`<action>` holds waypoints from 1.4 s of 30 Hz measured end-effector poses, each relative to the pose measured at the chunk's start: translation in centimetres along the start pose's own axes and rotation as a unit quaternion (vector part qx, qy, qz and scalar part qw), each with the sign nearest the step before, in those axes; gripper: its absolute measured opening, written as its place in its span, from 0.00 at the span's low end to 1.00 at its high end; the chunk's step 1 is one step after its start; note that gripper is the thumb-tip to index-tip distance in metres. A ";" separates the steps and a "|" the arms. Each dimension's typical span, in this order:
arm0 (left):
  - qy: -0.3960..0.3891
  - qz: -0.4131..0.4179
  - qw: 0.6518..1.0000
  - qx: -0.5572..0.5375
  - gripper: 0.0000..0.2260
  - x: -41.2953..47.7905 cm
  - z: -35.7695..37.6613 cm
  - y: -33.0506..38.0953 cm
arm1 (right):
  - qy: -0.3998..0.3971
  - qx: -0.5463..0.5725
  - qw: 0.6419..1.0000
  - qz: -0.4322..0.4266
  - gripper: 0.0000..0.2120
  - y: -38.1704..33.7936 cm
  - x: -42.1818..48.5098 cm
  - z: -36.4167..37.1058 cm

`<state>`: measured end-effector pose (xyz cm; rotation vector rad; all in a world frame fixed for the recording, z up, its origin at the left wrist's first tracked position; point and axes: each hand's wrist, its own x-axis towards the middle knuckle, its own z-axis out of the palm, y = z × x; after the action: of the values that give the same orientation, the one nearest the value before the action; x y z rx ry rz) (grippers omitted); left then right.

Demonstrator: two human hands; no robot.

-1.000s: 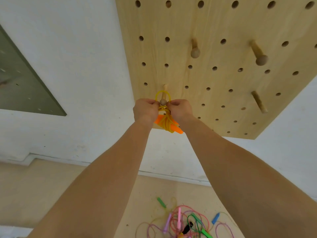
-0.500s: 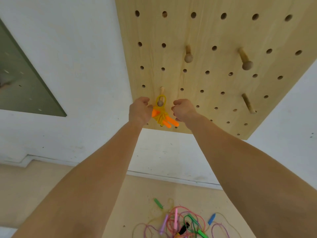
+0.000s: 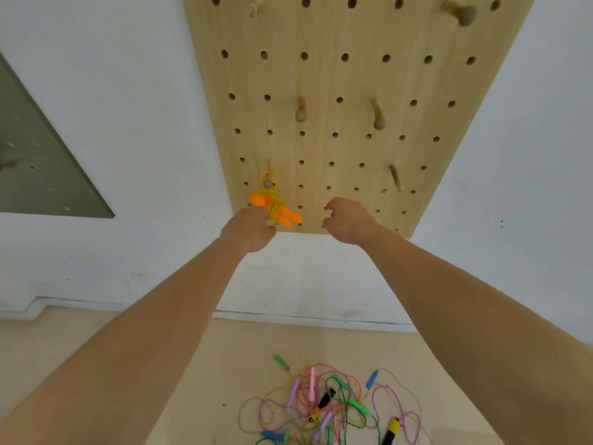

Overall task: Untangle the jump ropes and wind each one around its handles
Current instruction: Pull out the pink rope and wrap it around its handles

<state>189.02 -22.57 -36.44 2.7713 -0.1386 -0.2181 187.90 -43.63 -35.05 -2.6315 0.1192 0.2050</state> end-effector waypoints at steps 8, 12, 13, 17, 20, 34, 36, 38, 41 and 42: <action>-0.003 0.017 1.000 0.001 0.20 -0.1 13.0 -1.9 | 0.007 -0.051 0.998 -0.022 0.21 7.9 -0.1 10.4; -0.026 0.014 1.000 0.003 0.18 0.6 22.8 -4.5 | -0.008 -0.065 0.997 -0.028 0.23 12.9 1.5 18.6; -0.038 0.010 0.999 0.005 0.18 0.8 25.5 -5.3 | -0.014 -0.068 0.997 -0.026 0.23 14.3 1.8 20.9; -0.078 0.003 0.997 0.018 0.19 1.5 35.9 -8.2 | -0.031 -0.087 0.995 -0.021 0.22 19.8 2.9 30.1; -0.100 0.004 0.995 0.020 0.20 1.9 43.3 -10.3 | -0.048 -0.095 0.994 -0.021 0.21 23.6 3.6 37.0; -0.115 0.016 0.990 0.081 0.20 -4.6 59.3 -17.1 | -0.087 -0.131 0.986 -0.059 0.22 31.9 -1.1 54.3; -0.119 0.016 0.989 0.090 0.20 -6.9 59.8 -17.3 | -0.090 -0.128 0.986 -0.064 0.23 32.1 -3.1 55.0; -0.135 0.020 0.985 0.102 0.19 -9.1 60.7 -17.5 | -0.096 -0.116 0.986 -0.066 0.23 32.5 -5.2 55.9; -0.146 0.019 0.985 0.095 0.19 -11.6 62.8 -17.9 | -0.099 -0.087 0.989 -0.063 0.24 33.7 -7.8 57.9; -0.152 0.021 0.983 0.096 0.19 -12.3 63.8 -18.0 | -0.106 -0.084 0.989 -0.059 0.24 34.3 -8.6 58.7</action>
<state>167.46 -26.03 -100.20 2.9035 -0.3090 -0.6494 168.03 -44.85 -100.66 -2.7525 -0.1315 0.4692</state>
